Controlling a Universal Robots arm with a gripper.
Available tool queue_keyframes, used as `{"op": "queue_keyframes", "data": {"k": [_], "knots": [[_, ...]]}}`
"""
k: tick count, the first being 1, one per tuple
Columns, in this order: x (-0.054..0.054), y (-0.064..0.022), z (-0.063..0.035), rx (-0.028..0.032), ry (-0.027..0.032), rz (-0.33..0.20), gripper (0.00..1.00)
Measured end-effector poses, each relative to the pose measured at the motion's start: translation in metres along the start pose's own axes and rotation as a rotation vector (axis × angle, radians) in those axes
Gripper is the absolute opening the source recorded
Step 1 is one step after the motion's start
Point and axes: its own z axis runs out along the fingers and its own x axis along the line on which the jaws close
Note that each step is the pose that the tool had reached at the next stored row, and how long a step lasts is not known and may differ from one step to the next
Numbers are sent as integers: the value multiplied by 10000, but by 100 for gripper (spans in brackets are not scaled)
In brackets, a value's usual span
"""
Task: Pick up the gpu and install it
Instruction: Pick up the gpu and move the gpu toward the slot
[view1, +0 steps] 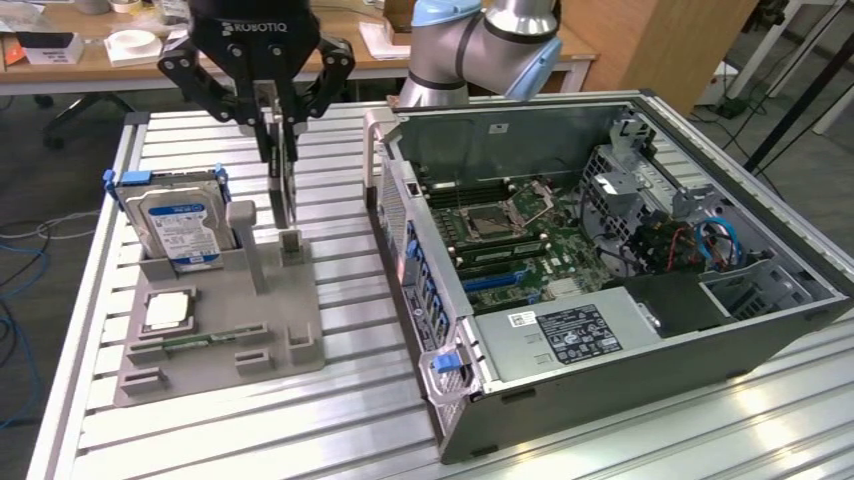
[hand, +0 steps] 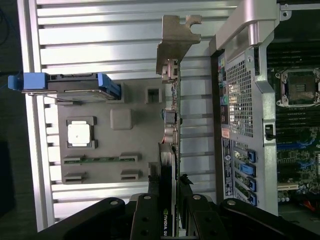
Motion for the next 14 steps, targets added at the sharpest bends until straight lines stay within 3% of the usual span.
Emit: {"op": "queue_keyframes", "data": {"k": [14], "knots": [[-30, 3, 1, 0, -1, 0, 26]]}}
